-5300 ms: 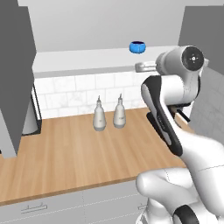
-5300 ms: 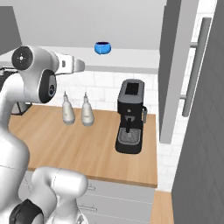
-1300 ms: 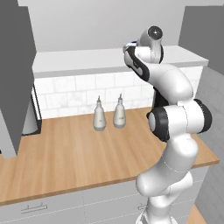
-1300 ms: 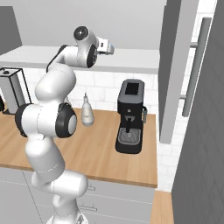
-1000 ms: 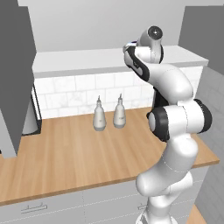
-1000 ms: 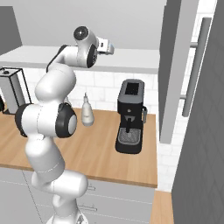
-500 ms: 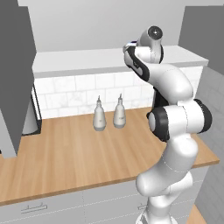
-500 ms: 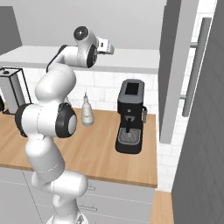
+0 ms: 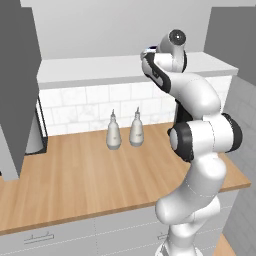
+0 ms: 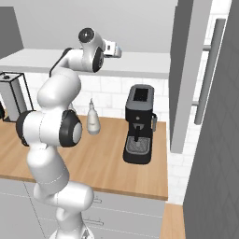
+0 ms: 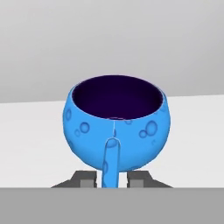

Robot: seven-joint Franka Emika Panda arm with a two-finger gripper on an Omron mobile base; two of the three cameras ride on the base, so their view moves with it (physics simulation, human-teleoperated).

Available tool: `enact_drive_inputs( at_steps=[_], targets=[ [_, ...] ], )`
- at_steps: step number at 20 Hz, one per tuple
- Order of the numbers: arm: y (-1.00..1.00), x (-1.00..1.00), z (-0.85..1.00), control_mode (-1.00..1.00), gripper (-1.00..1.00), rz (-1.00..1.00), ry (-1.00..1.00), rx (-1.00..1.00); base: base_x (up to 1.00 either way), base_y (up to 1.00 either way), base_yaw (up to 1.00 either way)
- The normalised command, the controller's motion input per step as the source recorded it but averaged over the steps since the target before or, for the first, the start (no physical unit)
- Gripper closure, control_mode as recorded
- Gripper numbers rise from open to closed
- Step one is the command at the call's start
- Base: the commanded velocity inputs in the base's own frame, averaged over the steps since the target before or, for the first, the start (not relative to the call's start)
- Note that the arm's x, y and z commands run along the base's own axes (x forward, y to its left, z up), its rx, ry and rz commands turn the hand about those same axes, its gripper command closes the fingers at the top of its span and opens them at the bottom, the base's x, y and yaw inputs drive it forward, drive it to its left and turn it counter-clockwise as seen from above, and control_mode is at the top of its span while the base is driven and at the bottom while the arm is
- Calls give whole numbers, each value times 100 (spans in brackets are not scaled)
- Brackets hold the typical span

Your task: Gather all objects into one cabinet and sort the glasses and bowls to opposite sides.

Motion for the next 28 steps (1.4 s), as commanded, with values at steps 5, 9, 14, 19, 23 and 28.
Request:
enact_drive_inputs(
  at_steps=[5, 9, 14, 19, 23, 28],
  targets=[
    [0, 0, 0, -100, 100, 0, 0, 0, 0, 0, 0],
    [0, -4, 0, -100, 100, 0, 0, 0, 0, 0, 0],
    [-1, -15, 0, -100, 100, 0, 0, 0, 0, 0, 0],
    [-6, -12, 1, -100, 100, 0, 0, 0, 0, 0, 0],
    [-8, -15, 15, -100, 100, 0, 0, 0, 0, 0, 0],
    [-3, -57, 13, -100, 100, 0, 0, 0, 0, 0, 0]
  ],
)
